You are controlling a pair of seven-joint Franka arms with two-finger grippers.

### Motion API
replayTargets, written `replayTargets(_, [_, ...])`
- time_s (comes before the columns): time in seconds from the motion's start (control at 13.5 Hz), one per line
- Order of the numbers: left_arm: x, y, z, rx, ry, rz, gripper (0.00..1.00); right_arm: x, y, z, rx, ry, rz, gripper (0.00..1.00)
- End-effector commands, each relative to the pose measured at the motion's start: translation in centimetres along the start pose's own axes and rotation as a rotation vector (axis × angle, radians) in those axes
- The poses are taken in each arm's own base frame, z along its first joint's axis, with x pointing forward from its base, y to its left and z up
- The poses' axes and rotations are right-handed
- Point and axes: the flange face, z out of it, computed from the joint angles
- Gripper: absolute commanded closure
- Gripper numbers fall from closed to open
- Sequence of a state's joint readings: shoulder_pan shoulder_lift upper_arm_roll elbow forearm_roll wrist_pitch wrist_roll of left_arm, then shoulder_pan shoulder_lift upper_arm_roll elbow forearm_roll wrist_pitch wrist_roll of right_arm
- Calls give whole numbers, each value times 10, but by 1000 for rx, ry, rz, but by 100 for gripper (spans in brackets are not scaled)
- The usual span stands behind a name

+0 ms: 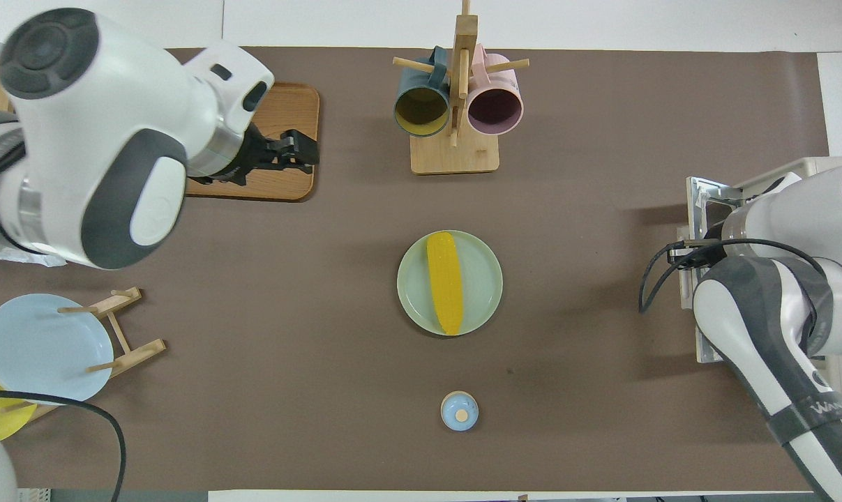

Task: Put corn in oven
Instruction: 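Withdraw the left gripper while the right gripper opens the oven door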

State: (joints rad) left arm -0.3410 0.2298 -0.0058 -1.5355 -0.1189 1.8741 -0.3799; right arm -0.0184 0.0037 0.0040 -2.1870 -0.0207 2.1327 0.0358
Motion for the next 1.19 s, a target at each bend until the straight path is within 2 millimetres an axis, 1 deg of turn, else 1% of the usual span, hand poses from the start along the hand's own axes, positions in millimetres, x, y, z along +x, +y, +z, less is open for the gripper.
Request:
replayTargets(0.0, [6, -61, -37, 32, -1, 25, 0, 2, 29, 26, -30, 34, 24, 100])
replayTargets(0.07, [5, -78, -48, 37, -10, 60, 0, 1, 23, 29, -28, 42, 20, 100])
replayTargets(0.15, [7, -106, -56, 42, -17, 75, 0, 1, 11, 33, -26, 46, 15, 100])
replayTargets(0.22, [6, -124, -63, 45, -30, 87, 0, 2, 11, 39, -25, 48, 29, 100])
replayTargets(0.37, [-5, -141, -73, 65, -71, 117, 0, 0, 2, 47, -23, 59, 41, 100])
replayTargets(0.44, [-11, -145, -76, 103, -82, 121, 0, 1, -5, 58, -22, 59, 46, 100])
replayTargets(0.52, [-20, -148, -75, 120, -95, 123, 0, 2, -13, 64, -23, 53, 44, 100])
replayTargets(0.67, [-35, -150, -79, 125, -109, 118, 0, 5, -15, 82, -9, 50, 63, 100])
replayTargets(0.74, [-39, -150, -82, 126, -118, 115, 0, 6, -16, 89, 5, 40, 75, 100])
replayTargets(0.81, [-40, -151, -82, 127, -126, 111, 0, 8, -17, 90, 10, 42, 80, 100])
replayTargets(0.96, [-49, -152, -93, 131, -133, 105, 0, 15, -46, 83, 14, 64, 58, 100])
replayTargets(1.04, [-51, -161, -99, 131, -135, 90, 0, 22, -51, 76, 20, 72, 81, 100])
replayTargets(1.11, [-52, -164, -102, 132, -132, 84, 0, 29, -63, 67, 25, 78, 73, 100])
